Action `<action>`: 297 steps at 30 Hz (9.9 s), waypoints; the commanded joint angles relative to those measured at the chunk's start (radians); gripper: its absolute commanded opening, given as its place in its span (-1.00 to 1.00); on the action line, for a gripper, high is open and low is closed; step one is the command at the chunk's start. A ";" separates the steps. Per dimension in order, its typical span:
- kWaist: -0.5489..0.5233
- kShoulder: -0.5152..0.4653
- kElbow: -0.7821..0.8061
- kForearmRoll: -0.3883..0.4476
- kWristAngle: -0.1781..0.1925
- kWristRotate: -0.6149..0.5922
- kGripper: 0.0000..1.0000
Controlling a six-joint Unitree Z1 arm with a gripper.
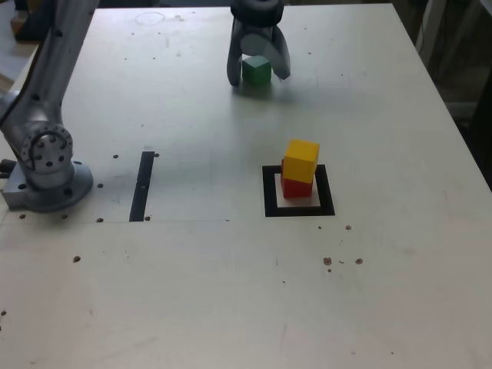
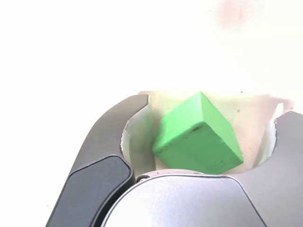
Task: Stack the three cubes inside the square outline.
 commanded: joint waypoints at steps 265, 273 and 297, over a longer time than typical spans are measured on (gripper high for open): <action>-0.632 -0.383 -0.091 0.474 -0.086 -0.389 -0.58; -0.671 -0.337 -0.163 0.493 -0.096 -0.440 -0.58; -0.809 -0.180 -0.222 0.485 -0.069 -0.524 -0.49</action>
